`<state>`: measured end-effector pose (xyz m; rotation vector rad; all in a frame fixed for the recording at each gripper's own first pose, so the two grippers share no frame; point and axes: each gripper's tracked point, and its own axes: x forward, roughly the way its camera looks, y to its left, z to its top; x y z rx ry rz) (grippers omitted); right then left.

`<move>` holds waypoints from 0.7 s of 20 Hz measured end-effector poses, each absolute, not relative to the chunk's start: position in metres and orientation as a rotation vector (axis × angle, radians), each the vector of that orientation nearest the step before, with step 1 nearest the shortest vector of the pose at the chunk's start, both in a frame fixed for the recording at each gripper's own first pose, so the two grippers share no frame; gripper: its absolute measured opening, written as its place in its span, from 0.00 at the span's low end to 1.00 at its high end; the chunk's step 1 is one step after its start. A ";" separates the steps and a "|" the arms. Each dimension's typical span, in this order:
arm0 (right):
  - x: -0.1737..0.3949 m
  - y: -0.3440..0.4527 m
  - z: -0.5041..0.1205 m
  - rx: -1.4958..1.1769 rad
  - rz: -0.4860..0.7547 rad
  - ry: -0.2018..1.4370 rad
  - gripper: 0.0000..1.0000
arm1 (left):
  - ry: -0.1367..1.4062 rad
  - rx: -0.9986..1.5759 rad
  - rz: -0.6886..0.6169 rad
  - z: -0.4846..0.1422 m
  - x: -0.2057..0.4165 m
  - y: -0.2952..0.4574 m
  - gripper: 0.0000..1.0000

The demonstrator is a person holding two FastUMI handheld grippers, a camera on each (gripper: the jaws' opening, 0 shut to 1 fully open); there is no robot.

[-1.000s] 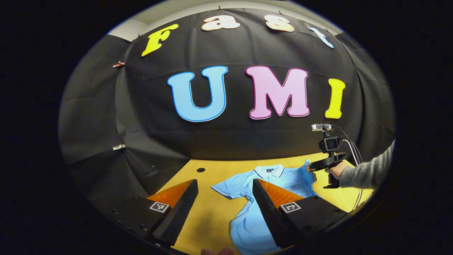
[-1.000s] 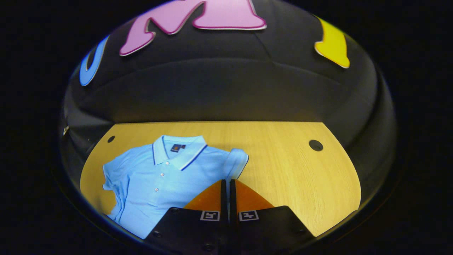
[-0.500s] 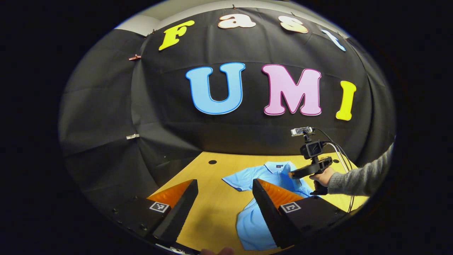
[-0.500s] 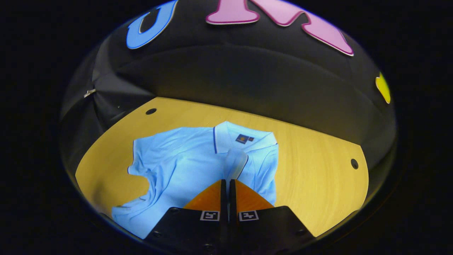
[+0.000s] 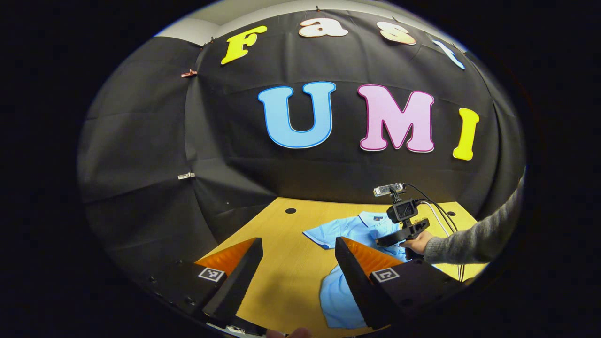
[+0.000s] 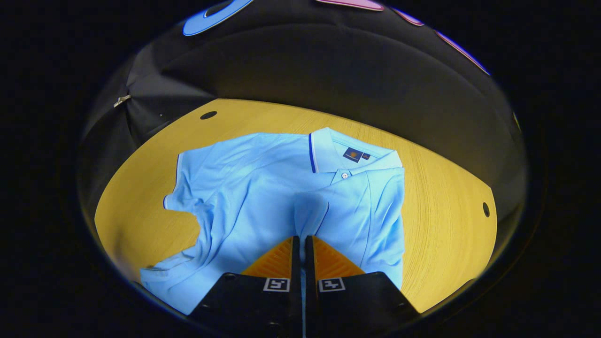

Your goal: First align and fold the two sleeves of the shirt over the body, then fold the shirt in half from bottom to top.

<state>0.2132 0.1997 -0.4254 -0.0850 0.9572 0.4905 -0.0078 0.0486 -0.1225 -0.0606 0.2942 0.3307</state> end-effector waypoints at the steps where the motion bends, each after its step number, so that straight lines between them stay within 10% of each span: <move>1: 0.210 0.202 -0.427 -0.063 0.494 0.973 0.10 | 0.293 -0.060 0.329 -0.121 -0.006 0.049 0.98; 6: 0.207 0.208 -0.422 0.011 0.512 0.982 0.59 | 0.300 -0.055 0.316 -0.126 0.000 0.047 0.98; 14: 0.210 0.206 -0.381 0.093 0.521 0.863 0.94 | 0.321 -0.058 0.290 -0.135 0.024 0.049 0.98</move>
